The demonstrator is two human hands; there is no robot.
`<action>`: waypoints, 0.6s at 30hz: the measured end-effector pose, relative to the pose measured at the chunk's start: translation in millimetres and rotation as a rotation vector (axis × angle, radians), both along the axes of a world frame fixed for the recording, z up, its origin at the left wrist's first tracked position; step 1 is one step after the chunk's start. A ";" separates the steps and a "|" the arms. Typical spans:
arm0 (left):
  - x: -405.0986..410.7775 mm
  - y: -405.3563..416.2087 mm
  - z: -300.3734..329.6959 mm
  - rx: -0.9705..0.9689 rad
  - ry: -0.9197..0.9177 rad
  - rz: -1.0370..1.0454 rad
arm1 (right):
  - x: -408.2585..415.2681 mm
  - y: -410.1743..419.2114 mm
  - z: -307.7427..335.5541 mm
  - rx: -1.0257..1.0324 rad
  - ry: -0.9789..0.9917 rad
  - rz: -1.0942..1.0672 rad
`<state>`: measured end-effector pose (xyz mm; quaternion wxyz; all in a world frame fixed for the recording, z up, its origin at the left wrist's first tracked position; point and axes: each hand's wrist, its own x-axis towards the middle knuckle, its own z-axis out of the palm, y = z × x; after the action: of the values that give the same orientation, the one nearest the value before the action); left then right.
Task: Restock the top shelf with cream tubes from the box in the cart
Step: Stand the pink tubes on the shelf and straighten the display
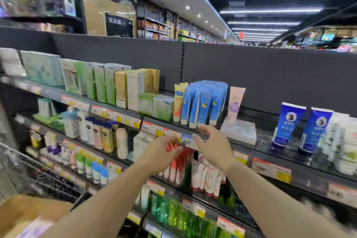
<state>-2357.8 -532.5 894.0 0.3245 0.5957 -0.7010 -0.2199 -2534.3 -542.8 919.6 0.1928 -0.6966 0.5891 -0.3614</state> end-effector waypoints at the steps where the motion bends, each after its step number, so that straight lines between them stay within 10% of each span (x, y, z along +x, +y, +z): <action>1: 15.1 5.7 -2.9 -0.010 -0.024 0.014 | 16.5 1.7 -4.0 0.009 0.016 0.030; 9: 161.9 37.4 -33.7 0.045 -0.592 0.342 | 170.0 -0.9 -49.6 -0.071 0.481 0.267; 18: 376.2 53.8 -89.6 0.215 -0.684 0.484 | 400.7 -9.7 -123.8 0.122 0.633 0.441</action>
<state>-1981.6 -478.7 804.4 0.0520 0.8120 -0.5813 0.0008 -2133.5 -552.5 795.8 0.1155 -0.8707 0.4762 -0.0427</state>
